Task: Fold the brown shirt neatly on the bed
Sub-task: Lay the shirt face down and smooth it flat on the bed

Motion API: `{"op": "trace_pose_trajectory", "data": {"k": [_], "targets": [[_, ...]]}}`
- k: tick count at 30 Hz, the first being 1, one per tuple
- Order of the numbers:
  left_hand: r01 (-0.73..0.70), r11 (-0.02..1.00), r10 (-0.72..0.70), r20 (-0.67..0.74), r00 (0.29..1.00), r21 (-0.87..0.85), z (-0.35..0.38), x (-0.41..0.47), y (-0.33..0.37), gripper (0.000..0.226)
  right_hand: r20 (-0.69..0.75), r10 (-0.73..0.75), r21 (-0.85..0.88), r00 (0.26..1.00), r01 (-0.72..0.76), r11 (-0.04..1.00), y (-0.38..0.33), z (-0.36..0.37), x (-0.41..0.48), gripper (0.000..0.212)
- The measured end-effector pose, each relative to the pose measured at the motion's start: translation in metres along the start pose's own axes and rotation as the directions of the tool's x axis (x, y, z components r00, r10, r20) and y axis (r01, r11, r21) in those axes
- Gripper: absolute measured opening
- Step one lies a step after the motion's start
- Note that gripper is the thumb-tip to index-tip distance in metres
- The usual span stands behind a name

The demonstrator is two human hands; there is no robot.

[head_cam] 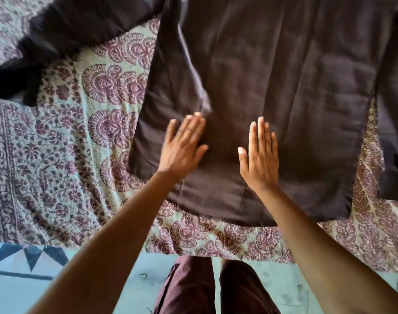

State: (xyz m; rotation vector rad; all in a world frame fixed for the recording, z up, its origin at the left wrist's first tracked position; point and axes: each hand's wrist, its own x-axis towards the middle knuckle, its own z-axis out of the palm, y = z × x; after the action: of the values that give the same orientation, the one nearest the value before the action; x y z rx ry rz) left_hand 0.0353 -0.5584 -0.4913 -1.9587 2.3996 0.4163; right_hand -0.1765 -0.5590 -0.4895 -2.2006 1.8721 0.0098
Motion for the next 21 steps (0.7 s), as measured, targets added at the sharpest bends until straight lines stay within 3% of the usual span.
{"op": "trace_pose_trajectory", "data": {"k": [2,4,5,7,9,12,14,16,19,21], "targets": [[-0.22,0.975,0.217,0.064,0.974,0.04,0.002,0.029,0.008,0.062,0.013,0.028,-0.01,1.0,-0.027,1.0,-0.002,0.002,0.027,0.063],[-0.289,0.954,0.282,0.09,0.955,0.075,0.002,0.051,-0.012,0.063,0.028,0.068,-0.027,0.997,-0.067,0.997,0.005,0.007,0.037,0.064],[-0.228,0.971,0.223,0.071,0.972,0.071,-0.002,0.06,-0.031,0.064,0.026,0.072,-0.036,0.997,-0.071,0.997,0.009,0.009,0.038,0.065],[0.03,0.999,-0.031,0.015,0.999,0.035,-0.011,0.074,-0.077,0.064,0.016,0.065,-0.046,0.998,-0.064,0.997,0.012,0.013,0.036,0.066],[0.238,0.971,-0.238,0.002,0.971,0.007,-0.023,0.084,-0.116,0.064,0.016,0.069,-0.041,0.997,-0.068,0.997,0.011,0.013,0.036,0.066],[0.296,0.955,-0.296,-0.038,0.954,-0.012,-0.037,0.099,-0.12,0.064,-0.005,0.092,-0.02,0.996,-0.092,0.996,0.009,0.007,0.038,0.063],[0.219,0.975,-0.222,-0.115,0.968,-0.04,-0.04,0.114,-0.095,0.063,-0.053,0.122,0.0,0.991,-0.122,0.993,0.004,-0.002,0.048,0.061],[0.024,0.999,-0.027,-0.121,0.992,-0.024,-0.038,0.129,-0.063,0.063,-0.092,0.113,0.012,0.989,-0.112,0.994,-0.004,-0.01,0.071,0.059],[-0.272,0.962,0.272,0.022,0.962,0.033,-0.025,0.147,-0.037,0.062,-0.065,0.063,-0.01,0.996,-0.064,0.998,-0.007,-0.012,0.114,0.061],[-0.386,0.918,0.379,0.087,0.921,0.09,-0.021,0.162,-0.048,0.063,-0.018,0.089,-0.027,0.996,-0.089,0.996,0.002,-0.008,0.133,0.064]]}}
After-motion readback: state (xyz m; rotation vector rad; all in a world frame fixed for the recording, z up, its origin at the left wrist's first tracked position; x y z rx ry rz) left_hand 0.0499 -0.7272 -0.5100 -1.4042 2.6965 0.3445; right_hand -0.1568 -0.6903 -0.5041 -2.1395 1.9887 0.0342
